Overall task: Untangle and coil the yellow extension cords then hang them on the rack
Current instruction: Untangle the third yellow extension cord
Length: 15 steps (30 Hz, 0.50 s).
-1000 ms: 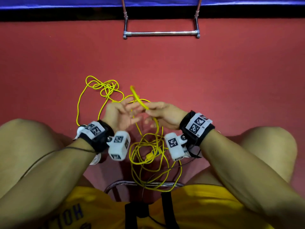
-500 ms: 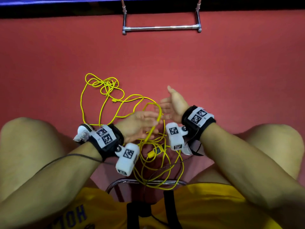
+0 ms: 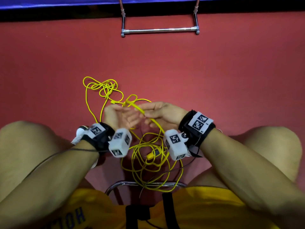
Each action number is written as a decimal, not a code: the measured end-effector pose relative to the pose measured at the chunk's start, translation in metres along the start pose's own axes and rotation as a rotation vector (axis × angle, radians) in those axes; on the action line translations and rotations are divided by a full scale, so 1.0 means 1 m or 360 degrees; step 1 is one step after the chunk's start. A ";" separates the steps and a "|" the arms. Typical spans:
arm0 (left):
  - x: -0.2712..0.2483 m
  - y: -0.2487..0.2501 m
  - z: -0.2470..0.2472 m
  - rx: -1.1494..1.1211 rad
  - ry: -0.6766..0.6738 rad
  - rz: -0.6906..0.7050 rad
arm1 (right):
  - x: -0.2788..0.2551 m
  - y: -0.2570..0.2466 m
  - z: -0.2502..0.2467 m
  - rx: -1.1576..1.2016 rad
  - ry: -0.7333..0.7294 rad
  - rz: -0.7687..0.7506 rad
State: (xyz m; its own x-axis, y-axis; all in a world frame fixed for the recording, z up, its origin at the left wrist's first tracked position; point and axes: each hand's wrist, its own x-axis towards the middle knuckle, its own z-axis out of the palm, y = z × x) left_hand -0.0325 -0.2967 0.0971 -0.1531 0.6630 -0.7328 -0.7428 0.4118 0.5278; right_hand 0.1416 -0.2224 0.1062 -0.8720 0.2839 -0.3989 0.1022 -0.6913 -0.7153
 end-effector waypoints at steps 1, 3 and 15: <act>0.004 0.008 -0.001 -0.0185 0.0032 0.0080 | 0.000 0.003 0.001 -0.0118 -0.0073 0.0024; 0.011 0.020 -0.002 -0.0412 0.0120 0.0141 | 0.001 0.009 0.002 -0.0441 -0.0074 0.0099; -0.025 -0.031 0.032 0.1227 -0.0794 -0.0017 | 0.012 0.002 -0.016 0.0382 0.0855 0.0120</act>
State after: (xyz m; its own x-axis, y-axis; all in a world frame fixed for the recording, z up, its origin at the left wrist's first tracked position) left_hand 0.0149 -0.3065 0.1131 0.2837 0.7758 -0.5636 -0.0746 0.6039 0.7936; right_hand 0.1391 -0.2103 0.0908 -0.4954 0.4816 -0.7229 -0.0114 -0.8358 -0.5489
